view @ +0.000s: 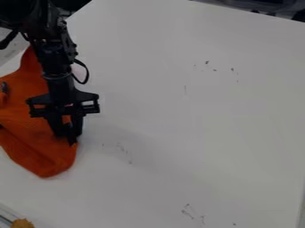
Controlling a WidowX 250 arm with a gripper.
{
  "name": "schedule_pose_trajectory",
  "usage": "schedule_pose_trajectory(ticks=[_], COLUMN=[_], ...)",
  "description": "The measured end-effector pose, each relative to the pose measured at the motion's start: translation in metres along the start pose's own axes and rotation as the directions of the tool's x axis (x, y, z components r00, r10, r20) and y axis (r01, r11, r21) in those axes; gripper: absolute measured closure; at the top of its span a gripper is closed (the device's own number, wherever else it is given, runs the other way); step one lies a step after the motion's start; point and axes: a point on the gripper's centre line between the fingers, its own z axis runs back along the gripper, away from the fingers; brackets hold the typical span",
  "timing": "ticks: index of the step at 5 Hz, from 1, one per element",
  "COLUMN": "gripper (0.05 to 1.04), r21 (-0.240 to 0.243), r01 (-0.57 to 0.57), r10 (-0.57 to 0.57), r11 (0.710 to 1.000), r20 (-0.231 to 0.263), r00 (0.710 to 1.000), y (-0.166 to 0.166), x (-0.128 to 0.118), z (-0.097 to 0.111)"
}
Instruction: Unfold the cloth from bottom left to top right
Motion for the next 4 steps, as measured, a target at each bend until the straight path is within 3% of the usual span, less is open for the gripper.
schedule_pose_trajectory(ticks=[1, 2, 3, 4], gripper=[0.918, 1.01, 1.02, 1.02], r21=[0.007, 0.016, 0.018, -0.026], r01=[0.0, 0.001, 0.028, 0.066], r10=[0.0, -0.001, -0.029, -0.062], r11=[1.0, 1.0, 0.999, 0.997], r20=[-0.002, -0.003, 0.046, 0.142], r00=[1.0, 1.0, 0.999, 0.988], y=[0.001, 0.0, -0.012, -0.03], x=[0.002, 0.003, 0.003, 0.002], z=[0.002, 0.004, 0.022, 0.047])
